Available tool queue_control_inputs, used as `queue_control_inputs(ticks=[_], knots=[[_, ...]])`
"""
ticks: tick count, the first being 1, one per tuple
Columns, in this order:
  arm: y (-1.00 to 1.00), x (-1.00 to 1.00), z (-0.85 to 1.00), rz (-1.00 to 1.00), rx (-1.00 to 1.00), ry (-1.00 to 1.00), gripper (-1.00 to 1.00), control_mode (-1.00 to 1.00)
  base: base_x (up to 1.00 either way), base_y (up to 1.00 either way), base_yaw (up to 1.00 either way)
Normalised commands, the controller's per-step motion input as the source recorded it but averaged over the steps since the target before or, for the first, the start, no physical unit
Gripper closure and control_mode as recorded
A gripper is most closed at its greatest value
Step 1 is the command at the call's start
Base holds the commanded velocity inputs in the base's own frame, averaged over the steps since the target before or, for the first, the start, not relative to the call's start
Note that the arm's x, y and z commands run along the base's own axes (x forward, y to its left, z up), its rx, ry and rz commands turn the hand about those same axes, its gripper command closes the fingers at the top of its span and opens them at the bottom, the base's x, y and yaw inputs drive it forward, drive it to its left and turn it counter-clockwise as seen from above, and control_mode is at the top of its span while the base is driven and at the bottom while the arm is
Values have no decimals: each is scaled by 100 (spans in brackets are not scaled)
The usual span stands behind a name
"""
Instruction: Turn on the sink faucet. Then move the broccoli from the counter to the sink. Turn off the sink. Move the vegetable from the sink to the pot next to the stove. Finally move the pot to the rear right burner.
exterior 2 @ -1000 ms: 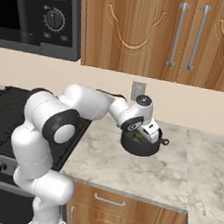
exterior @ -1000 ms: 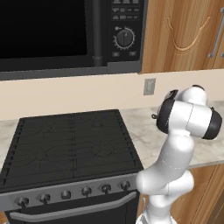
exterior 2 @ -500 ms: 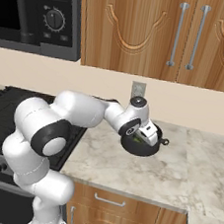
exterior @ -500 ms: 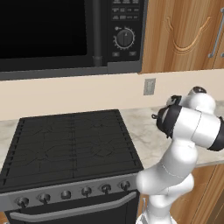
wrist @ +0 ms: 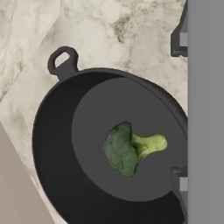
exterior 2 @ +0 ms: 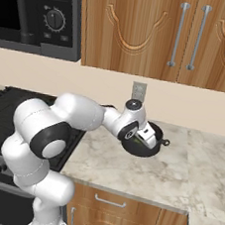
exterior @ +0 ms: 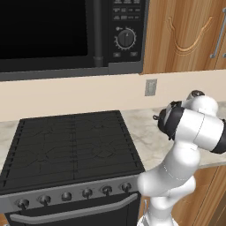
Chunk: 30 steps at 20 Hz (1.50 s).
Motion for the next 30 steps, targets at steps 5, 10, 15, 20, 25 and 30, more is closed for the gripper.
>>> queue_control_inputs(ticks=[5,10,15,20,25,30], knots=[[-32,0,0,-1,4,0,-100,-100,0,0,0],[-31,-5,0,-3,4,3,-100,-100,0,0,0],[-3,2,0,-4,1,5,-100,-100,0,0,0],[0,11,0,0,0,5,-100,-100,0,0,0],[-1,2,-10,0,1,1,-100,-100,0,0,0],[-1,0,-16,0,4,0,-100,-100,0,0,0]])
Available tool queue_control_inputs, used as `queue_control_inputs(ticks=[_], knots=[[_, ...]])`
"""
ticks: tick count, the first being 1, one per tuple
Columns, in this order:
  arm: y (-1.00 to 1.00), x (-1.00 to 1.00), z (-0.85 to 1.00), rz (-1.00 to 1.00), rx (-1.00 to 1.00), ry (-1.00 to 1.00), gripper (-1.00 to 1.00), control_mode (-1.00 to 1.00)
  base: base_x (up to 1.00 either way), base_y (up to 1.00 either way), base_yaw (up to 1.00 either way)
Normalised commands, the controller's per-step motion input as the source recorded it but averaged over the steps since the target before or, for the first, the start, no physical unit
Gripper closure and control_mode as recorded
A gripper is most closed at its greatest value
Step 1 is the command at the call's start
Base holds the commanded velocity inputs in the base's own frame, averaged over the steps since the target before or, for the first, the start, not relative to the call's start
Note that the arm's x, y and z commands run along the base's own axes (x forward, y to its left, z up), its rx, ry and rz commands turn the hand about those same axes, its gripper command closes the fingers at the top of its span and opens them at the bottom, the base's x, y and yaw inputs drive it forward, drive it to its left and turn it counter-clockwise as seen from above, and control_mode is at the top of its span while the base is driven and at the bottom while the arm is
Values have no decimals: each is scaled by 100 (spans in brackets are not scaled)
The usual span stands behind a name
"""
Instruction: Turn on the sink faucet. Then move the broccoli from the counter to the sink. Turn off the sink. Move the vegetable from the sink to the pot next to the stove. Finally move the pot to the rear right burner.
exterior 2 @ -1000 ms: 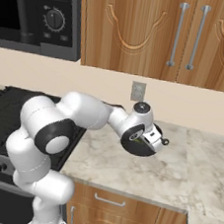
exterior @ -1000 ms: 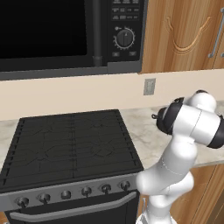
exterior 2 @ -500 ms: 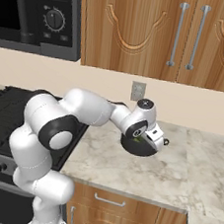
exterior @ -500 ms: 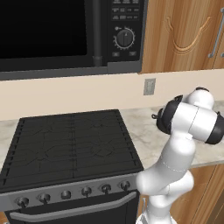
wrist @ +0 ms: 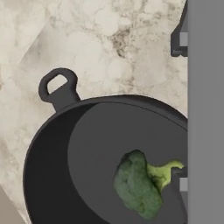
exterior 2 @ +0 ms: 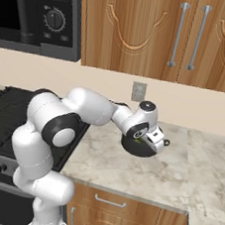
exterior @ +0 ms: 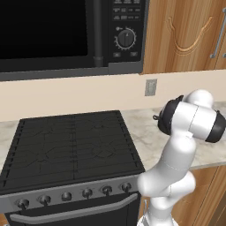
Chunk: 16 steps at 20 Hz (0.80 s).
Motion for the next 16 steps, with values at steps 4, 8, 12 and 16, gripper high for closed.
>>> queue_control_inputs(ticks=[4,8,12,16], knots=[[0,0,-14,0,3,0,-100,-100,0,0,0],[0,0,-11,0,1,0,-100,-100,0,0,0],[0,0,-13,0,0,1,-100,-100,0,0,0],[-3,0,-15,0,0,0,-100,-100,0,0,0]])
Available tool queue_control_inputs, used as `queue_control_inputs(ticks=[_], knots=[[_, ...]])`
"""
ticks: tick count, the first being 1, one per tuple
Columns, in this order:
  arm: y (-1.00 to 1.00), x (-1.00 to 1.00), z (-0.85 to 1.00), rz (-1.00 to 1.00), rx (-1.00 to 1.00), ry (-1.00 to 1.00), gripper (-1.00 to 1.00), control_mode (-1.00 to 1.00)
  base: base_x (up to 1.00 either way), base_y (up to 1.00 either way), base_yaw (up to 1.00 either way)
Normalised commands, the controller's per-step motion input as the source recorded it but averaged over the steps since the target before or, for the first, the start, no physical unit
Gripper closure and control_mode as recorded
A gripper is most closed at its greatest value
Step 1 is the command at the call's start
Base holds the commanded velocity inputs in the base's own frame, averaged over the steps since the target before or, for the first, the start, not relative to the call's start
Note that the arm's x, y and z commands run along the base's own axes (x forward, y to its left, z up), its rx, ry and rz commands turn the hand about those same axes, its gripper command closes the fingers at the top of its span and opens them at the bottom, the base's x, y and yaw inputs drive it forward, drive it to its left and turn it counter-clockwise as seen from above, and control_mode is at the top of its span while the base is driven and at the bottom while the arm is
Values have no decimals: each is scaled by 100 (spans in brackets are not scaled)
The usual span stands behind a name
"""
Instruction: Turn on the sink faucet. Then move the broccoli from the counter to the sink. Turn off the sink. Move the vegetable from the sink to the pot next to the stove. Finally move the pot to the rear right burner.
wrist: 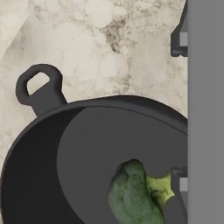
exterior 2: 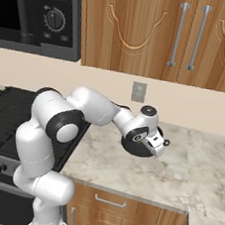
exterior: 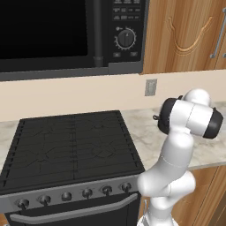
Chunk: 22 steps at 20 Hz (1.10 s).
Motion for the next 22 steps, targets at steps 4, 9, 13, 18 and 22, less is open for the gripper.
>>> queue_control_inputs(ticks=[4,9,13,18,22], knots=[[-3,0,-11,0,0,0,-100,-100,0,0,0],[0,0,-9,0,0,0,-100,-100,0,0,0],[0,1,-8,0,0,0,-100,-100,0,0,0],[0,0,-13,0,0,1,-100,-100,0,0,0],[0,0,-19,0,0,2,100,-100,0,0,0]])
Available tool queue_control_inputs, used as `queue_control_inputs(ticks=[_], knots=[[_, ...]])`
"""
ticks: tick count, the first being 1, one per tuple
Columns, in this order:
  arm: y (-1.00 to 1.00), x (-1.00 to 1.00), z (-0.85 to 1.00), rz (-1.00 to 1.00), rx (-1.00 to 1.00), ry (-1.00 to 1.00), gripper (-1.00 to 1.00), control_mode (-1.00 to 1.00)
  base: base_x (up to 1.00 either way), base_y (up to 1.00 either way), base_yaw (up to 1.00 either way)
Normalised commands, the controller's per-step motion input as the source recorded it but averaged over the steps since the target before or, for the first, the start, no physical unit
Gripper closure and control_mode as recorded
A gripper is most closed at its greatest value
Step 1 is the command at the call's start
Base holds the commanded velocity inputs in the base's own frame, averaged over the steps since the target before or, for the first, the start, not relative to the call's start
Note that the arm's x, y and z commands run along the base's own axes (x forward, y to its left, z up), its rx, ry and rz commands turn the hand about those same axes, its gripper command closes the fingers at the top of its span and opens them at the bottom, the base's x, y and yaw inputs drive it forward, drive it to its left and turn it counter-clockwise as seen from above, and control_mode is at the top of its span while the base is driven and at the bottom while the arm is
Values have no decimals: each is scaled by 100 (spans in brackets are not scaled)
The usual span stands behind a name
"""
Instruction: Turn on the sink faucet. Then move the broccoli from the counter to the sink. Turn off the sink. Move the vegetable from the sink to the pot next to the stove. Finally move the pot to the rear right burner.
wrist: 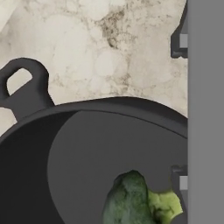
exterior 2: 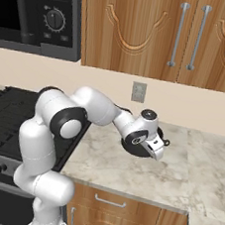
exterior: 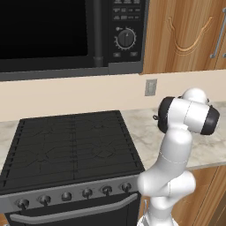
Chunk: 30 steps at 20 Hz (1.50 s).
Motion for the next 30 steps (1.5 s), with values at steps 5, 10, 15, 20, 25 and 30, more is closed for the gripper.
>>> queue_control_inputs(ticks=[5,10,15,20,25,30], knots=[[0,-3,-20,0,0,4,100,-100,0,0,0],[0,0,-2,0,0,0,100,-100,0,0,0],[3,-7,0,0,1,-3,100,-100,0,0,0],[9,-26,17,1,2,-4,100,-100,0,0,0],[21,-31,39,3,0,-5,100,-100,0,0,0],[36,-15,51,1,0,-4,100,-100,0,0,0]])
